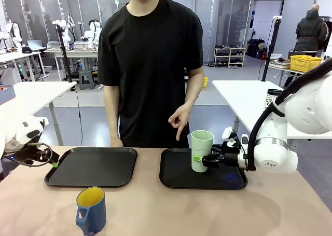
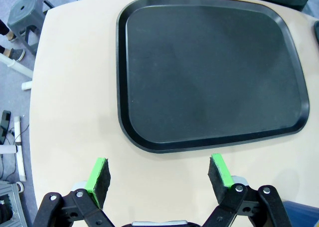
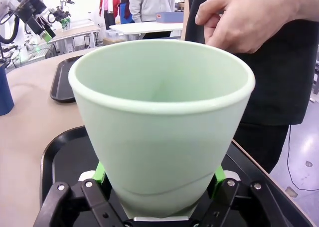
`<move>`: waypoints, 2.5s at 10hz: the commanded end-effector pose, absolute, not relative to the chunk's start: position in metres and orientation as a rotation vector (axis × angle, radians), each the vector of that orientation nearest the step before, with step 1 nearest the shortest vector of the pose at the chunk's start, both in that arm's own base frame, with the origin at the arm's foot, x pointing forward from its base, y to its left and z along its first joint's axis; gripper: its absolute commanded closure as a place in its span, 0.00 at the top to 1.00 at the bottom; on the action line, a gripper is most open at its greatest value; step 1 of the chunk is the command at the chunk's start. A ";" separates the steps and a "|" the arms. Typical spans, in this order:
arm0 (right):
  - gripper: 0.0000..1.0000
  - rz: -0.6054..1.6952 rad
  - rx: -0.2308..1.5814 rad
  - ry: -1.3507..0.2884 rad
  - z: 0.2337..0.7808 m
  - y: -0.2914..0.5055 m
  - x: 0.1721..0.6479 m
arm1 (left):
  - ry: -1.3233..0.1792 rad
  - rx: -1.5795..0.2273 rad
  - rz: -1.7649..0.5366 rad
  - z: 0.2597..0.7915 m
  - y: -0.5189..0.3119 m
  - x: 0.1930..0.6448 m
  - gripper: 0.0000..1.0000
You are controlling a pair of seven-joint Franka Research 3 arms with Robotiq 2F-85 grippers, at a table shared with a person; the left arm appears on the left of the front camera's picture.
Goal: Sort and store the cups by type.
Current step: Place the picked Reusable plastic cup into the Flat Tray indicated by the person.
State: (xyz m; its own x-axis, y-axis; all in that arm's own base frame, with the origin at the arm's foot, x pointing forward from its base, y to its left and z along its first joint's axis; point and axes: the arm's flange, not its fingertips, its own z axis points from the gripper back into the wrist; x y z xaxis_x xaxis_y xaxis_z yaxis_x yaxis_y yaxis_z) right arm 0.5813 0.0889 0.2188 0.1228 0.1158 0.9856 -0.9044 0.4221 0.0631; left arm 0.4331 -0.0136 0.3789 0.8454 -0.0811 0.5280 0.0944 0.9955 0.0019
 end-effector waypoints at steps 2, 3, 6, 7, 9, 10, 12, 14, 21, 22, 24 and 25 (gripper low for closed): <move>0.99 0.871 0.824 -1.209 0.215 0.090 0.585 | -0.558 -0.024 -0.090 0.379 -0.012 0.433 1.00; 1.00 0.875 0.828 -1.207 0.215 0.089 0.585 | -0.558 -0.024 -0.090 0.379 -0.012 0.433 1.00; 1.00 0.880 0.823 -1.197 0.217 0.086 0.580 | -0.558 -0.024 -0.090 0.379 -0.012 0.433 1.00; 1.00 0.886 0.824 -1.188 0.218 0.085 0.579 | -0.558 -0.024 -0.090 0.379 -0.012 0.433 1.00; 1.00 0.904 0.852 -1.150 0.220 0.084 0.574 | -0.558 -0.024 -0.090 0.379 -0.012 0.433 1.00; 0.97 0.907 0.842 -1.125 0.222 0.082 0.571 | -0.558 -0.024 -0.090 0.379 -0.012 0.433 1.00; 0.97 0.903 0.842 -1.095 0.226 0.072 0.560 | -0.558 -0.024 -0.090 0.379 -0.012 0.433 1.00; 0.97 0.888 0.828 -1.080 0.234 0.059 0.546 | -0.558 -0.024 -0.090 0.379 -0.012 0.433 1.00; 0.97 0.861 0.659 -0.987 0.283 0.019 0.501 | -0.558 -0.024 -0.090 0.379 -0.012 0.433 1.00; 0.97 0.868 0.617 -0.966 0.287 0.016 0.495 | -0.558 -0.024 -0.090 0.379 -0.012 0.433 1.00; 0.97 0.874 0.556 -0.936 0.297 0.010 0.485 | -0.558 -0.024 -0.090 0.379 -0.012 0.433 1.00; 0.97 0.873 0.535 -0.921 0.301 0.009 0.480 | -0.558 -0.024 -0.090 0.379 -0.012 0.433 1.00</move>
